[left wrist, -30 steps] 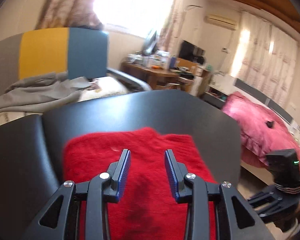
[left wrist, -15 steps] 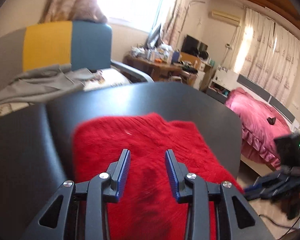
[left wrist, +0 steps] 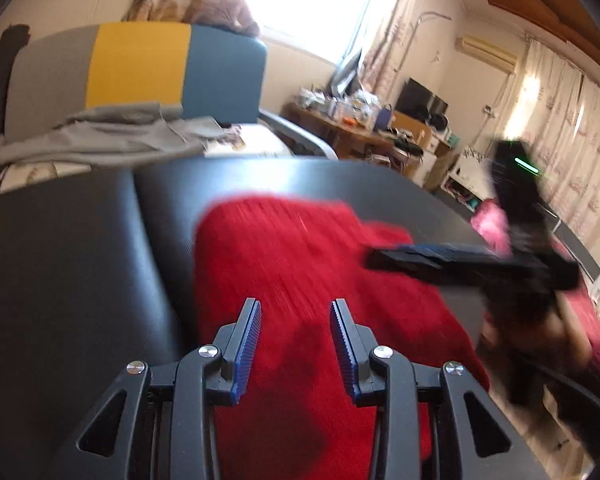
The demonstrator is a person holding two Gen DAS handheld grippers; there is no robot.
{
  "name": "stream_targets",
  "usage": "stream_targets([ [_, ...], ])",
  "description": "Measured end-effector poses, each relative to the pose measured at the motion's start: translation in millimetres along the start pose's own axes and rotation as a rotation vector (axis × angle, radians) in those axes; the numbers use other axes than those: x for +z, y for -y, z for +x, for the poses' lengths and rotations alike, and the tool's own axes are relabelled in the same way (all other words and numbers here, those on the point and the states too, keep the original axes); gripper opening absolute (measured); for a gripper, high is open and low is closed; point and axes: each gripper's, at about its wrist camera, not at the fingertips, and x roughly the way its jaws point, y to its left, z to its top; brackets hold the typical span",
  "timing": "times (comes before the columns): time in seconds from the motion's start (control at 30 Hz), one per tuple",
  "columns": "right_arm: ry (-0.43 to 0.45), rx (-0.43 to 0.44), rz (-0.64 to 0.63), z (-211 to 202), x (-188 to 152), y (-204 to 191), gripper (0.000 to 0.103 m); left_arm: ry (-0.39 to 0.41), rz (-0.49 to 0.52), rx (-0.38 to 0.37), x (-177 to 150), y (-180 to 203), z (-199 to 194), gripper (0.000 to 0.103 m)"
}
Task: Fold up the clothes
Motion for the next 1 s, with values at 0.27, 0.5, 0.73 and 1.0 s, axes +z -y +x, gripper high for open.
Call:
stream_targets([
  [0.27, 0.071, -0.032, -0.083, 21.6, 9.7, -3.6, 0.076, 0.037, 0.096, 0.076, -35.3, 15.4, 22.8, 0.039],
  [0.5, 0.050, -0.005, -0.061, 21.8, 20.5, -4.9, 0.081, 0.089, -0.021, 0.032, -18.6, 5.0, 0.6, 0.039],
  [0.73, 0.092, 0.266, 0.165, -49.3, 11.9, 29.4, 0.103, 0.007, -0.232, -0.155, 17.0, -57.7, -16.4, 0.053],
  [1.0, -0.139, 0.386, 0.377, -39.5, -38.3, 85.6, 0.103, -0.122, -0.314, -0.281, 16.8, -91.5, 24.0, 0.065],
])
